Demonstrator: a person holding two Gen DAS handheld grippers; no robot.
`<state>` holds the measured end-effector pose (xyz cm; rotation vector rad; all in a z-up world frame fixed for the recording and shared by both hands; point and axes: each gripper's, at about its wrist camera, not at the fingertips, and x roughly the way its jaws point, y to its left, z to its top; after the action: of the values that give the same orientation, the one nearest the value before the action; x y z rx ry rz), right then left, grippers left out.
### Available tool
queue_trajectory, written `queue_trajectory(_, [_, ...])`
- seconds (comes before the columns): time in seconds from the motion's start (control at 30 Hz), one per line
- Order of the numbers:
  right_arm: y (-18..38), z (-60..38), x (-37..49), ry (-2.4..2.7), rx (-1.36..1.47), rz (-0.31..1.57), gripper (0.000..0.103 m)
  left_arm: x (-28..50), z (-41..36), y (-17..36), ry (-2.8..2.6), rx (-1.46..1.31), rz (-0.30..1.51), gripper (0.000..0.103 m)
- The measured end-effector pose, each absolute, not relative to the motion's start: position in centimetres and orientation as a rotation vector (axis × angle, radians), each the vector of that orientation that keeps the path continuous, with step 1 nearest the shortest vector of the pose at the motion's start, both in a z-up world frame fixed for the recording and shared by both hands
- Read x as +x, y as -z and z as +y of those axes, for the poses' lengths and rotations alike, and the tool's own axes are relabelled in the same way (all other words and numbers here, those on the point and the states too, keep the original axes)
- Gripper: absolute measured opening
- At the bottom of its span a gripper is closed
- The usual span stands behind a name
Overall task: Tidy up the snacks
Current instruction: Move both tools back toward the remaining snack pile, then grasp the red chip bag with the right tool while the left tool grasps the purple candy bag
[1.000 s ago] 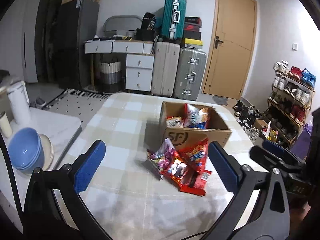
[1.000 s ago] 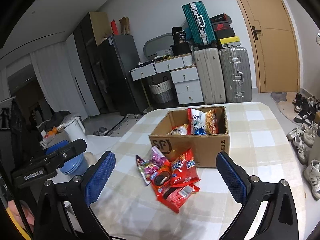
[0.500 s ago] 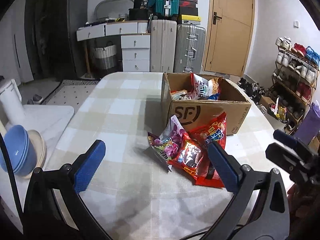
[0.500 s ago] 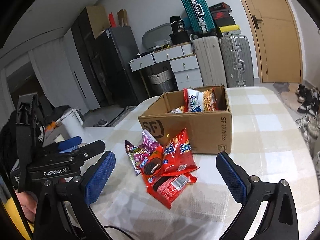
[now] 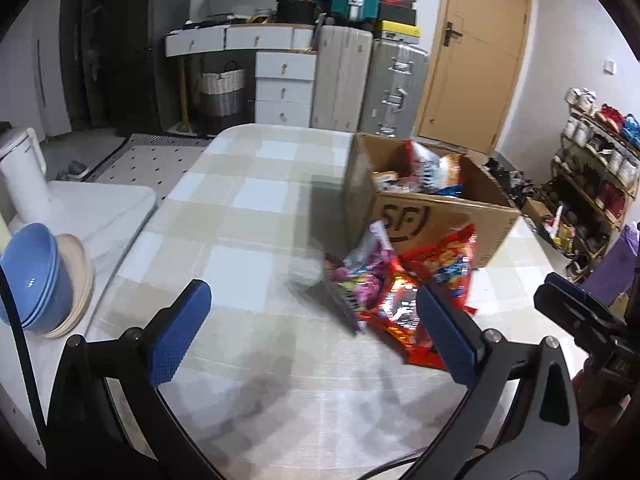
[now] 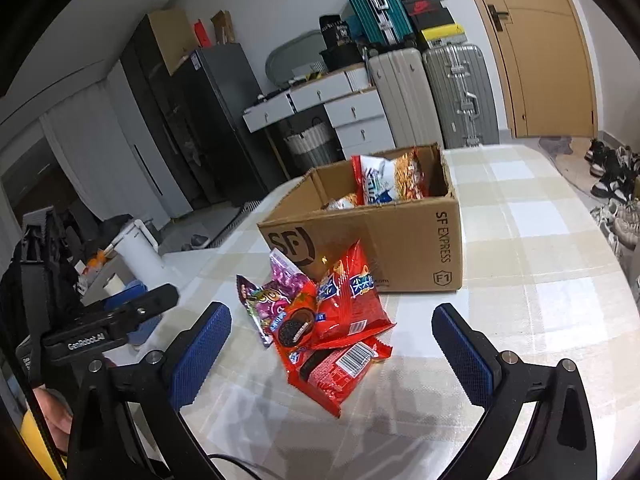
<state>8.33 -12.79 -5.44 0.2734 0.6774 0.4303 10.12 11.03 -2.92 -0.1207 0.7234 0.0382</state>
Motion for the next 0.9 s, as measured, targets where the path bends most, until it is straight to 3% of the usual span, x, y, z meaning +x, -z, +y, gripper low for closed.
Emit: queue_trajectory(0.9, [8.0,-9.4,16.1,-0.419,0.243,0.828,0.102,16.3,15.7,6.3,0.007,-0.255,0.871,0.102])
